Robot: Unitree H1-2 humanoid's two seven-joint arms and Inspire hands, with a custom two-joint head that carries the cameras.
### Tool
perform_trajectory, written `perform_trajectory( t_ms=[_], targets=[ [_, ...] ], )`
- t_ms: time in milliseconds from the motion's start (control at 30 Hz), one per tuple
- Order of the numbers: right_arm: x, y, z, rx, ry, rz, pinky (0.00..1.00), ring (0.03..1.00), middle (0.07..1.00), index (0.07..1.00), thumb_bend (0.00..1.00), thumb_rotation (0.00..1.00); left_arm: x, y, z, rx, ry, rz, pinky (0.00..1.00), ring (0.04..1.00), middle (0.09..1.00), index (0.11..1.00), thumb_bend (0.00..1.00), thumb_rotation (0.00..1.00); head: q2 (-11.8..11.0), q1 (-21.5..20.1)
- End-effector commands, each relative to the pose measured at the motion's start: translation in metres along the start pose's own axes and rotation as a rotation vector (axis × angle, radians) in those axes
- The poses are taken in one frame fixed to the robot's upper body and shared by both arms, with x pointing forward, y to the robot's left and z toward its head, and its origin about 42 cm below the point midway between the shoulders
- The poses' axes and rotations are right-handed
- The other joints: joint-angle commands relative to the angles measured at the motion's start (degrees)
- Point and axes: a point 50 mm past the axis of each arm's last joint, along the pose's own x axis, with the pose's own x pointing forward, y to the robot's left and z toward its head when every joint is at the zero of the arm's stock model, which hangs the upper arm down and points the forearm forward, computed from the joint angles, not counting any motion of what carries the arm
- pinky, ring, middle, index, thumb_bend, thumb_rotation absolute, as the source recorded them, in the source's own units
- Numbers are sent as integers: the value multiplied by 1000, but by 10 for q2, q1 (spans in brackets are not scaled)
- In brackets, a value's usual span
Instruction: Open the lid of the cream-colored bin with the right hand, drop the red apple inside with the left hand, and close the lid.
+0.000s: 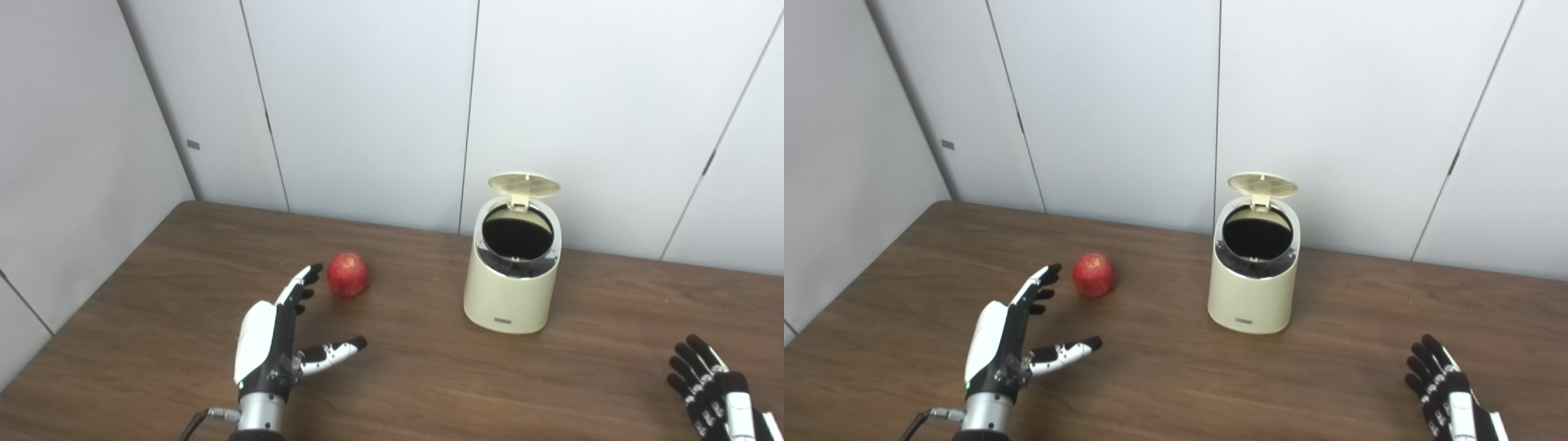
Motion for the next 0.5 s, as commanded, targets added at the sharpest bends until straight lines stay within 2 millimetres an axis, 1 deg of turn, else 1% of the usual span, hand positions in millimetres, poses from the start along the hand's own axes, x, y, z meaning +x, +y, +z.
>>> perform_trajectory(
  t_ms=[0, 33, 67, 133, 167, 200, 233, 267, 300, 367, 433, 467],
  targets=[
    [3, 3, 14, 0, -58, 8, 893, 905, 896, 882, 702, 903, 15, 12, 11, 87, -27, 56, 657, 790, 849, 878, 916, 157, 1, 0],
    [3, 3, 14, -2, -59, 9, 885, 902, 894, 881, 705, 901, 19, 13, 10, 116, -24, 59, 607, 762, 845, 875, 925, 160, 1, -1],
    [3, 4, 15, -5, -60, 7, 880, 900, 894, 881, 706, 900, 23, 14, 10, 139, -23, 63, 581, 748, 843, 874, 929, 161, 1, -2],
    [4, 5, 15, -9, -59, 5, 890, 909, 897, 883, 713, 903, 30, 16, 7, 169, -23, 68, 561, 743, 855, 868, 931, 158, 2, -4],
    [4, 6, 15, -9, -60, 6, 892, 910, 897, 884, 716, 903, 33, 17, 6, 183, -20, 67, 562, 746, 858, 866, 931, 161, 2, -7],
    [4, 7, 16, -3, -59, 5, 890, 907, 896, 883, 718, 895, 38, 18, 5, 193, -18, 68, 597, 767, 867, 868, 925, 150, 3, -9],
    [4, 8, 16, 2, -56, 2, 889, 907, 896, 883, 718, 893, 43, 19, 3, 199, -11, 66, 603, 771, 868, 868, 924, 146, 3, -11],
    [4, 10, 17, -2, -57, 2, 854, 894, 887, 878, 718, 885, 48, 20, 2, 205, -6, 64, 629, 792, 879, 876, 915, 123, 3, -13],
    [4, 12, 19, -7, -56, 1, 850, 897, 888, 881, 712, 897, 53, 21, 0, 213, -1, 62, 644, 805, 885, 880, 909, 115, 3, -14],
    [3, 15, 21, -13, -60, -6, 864, 898, 890, 890, 687, 912, 64, 22, -3, 227, 1, 56, 656, 817, 887, 881, 904, 114, 3, -17],
    [3, 17, 22, -21, -62, -10, 875, 897, 888, 889, 668, 899, 73, 22, -5, 242, 8, 40, 660, 814, 885, 880, 903, 125, 3, -22],
    [2, 18, 23, -20, -60, -11, 851, 890, 883, 889, 656, 907, 79, 22, -5, 243, 11, 26, 670, 821, 891, 888, 906, 123, 3, -24]
  ],
)
